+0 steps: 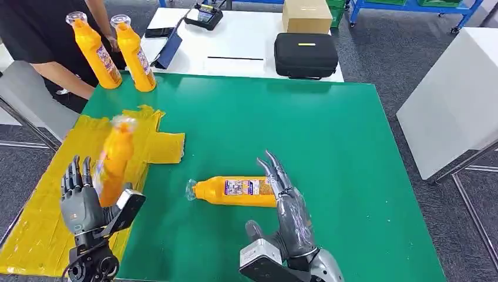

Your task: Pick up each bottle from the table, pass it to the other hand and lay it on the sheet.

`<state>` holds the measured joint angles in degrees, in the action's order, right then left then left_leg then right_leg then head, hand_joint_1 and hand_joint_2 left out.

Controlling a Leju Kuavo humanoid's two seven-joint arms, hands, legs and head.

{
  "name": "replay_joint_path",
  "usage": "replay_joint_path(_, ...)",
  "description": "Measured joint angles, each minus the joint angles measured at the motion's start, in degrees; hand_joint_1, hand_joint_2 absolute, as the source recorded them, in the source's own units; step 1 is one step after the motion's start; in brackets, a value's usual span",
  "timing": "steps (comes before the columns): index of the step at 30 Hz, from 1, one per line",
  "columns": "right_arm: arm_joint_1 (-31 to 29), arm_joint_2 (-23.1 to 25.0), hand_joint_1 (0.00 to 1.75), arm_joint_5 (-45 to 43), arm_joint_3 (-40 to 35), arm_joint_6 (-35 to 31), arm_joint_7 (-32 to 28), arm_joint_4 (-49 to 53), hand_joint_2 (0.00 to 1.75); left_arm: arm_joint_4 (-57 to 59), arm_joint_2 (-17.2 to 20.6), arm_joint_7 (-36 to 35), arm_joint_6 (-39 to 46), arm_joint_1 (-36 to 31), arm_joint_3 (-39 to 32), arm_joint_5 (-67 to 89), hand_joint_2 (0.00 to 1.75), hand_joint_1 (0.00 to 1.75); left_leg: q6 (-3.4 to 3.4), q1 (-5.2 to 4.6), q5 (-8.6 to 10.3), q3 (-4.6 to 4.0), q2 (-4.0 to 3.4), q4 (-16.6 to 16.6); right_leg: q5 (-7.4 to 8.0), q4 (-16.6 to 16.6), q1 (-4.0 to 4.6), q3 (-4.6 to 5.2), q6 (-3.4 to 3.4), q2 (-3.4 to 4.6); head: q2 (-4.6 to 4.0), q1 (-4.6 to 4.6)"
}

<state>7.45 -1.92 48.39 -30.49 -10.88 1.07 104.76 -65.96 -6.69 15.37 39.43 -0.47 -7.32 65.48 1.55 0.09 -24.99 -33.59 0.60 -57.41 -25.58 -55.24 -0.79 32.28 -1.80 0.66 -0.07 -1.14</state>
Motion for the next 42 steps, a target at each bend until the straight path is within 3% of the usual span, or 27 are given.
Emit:
replay_joint_path(4,-0.25,0.00,0.00,0.31,0.09,0.11,0.00,-0.07,0.00,-0.28,-0.04,-0.88,0.00,-0.01,0.50,0.70,0.00,0.00,0.00,0.00,0.00,0.00,0.01,0.00,0.00,0.00,0.00,0.00,0.00,0.00,0.00,-0.02)
replay_joint_path(13,-2.13,0.96,0.00,1.14,0.20,2.62,0.00,-0.46,0.00,2.34,1.40,-13.49,-0.02,-0.84,8.87,9.58,0.00,0.00,0.00,-0.01,0.00,0.00,0.01,-0.01,0.01,0.00,0.00,-0.01,-0.01,0.00,0.00,-0.02)
replay_joint_path(19,-2.18,1.29,0.00,2.51,0.85,3.02,1.14,-0.57,0.00,3.23,1.49,-6.12,-1.77,-1.69,14.05,-10.81,0.00,0.00,0.00,-0.01,0.00,0.00,0.00,-0.01,0.01,0.00,0.00,0.00,-0.01,0.00,0.00,0.00)
replay_joint_path(22,-2.17,1.29,0.00,2.77,1.51,3.02,1.18,-0.68,0.00,3.23,1.88,-5.68,-2.45,-1.83,15.34,-12.28,0.00,0.00,0.00,-0.01,0.00,0.00,0.01,-0.01,0.01,0.00,0.00,0.00,-0.01,0.00,0.00,-0.02)
replay_joint_path(23,-2.17,1.29,0.00,2.80,1.55,3.02,1.18,-0.70,1.75,3.23,1.99,-5.66,-2.56,-1.83,15.65,-12.55,0.00,0.00,0.00,0.00,0.00,-0.01,0.01,-0.01,0.01,0.00,0.00,0.00,-0.01,0.00,0.00,0.00)
replay_joint_path(25,-2.16,1.29,0.00,2.91,1.60,3.02,1.20,-0.72,1.75,3.23,2.16,-5.23,-3.44,-1.85,16.26,-13.80,0.00,0.00,0.00,0.00,0.00,0.00,0.00,-0.01,0.01,0.00,0.00,0.00,-0.01,0.00,0.00,0.00)
replay_joint_path(27,-2.19,1.27,0.00,3.74,1.71,3.51,1.61,-0.92,1.75,2.77,2.19,-1.28,-12.02,-1.77,16.15,-23.24,0.00,0.00,0.00,0.00,0.00,-0.01,0.01,0.00,0.01,0.00,0.00,0.00,-0.01,0.00,0.00,-0.02)
replay_joint_path(30,-3.06,1.03,0.00,5.87,2.29,4.85,2.68,-2.97,1.75,-1.63,2.34,4.73,-34.88,-0.11,15.17,-56.23,0.00,0.00,0.00,0.01,0.00,-0.03,-0.03,0.00,0.01,-0.01,0.01,0.01,-0.01,0.02,0.00,-0.02)
replay_joint_path(34,-6.71,0.37,0.00,11.16,3.37,8.13,5.68,-10.26,1.75,-11.50,3.34,6.99,-41.76,2.69,14.73,-84.09,0.00,0.00,0.00,0.00,0.00,-0.01,-0.06,0.00,0.02,-0.01,0.00,-0.01,-0.01,0.07,0.00,-0.02)
replay_joint_path(35,-7.57,0.15,0.00,12.67,3.50,9.08,6.05,-12.27,1.75,-13.71,3.80,7.49,-42.31,3.50,14.67,-86.00,1.75,0.00,0.01,0.00,0.00,-0.01,-0.05,-0.01,0.02,-0.01,0.00,-0.01,-0.01,0.05,0.00,0.00)
replay_joint_path(42,-11.29,-0.90,0.00,18.53,2.95,13.57,6.08,-21.85,1.75,-22.09,4.61,8.59,-44.74,5.97,14.91,-92.37,1.75,0.00,0.02,0.01,0.02,-0.03,0.16,-0.01,0.01,-0.01,0.00,-0.03,-0.01,-0.07,0.00,0.00)
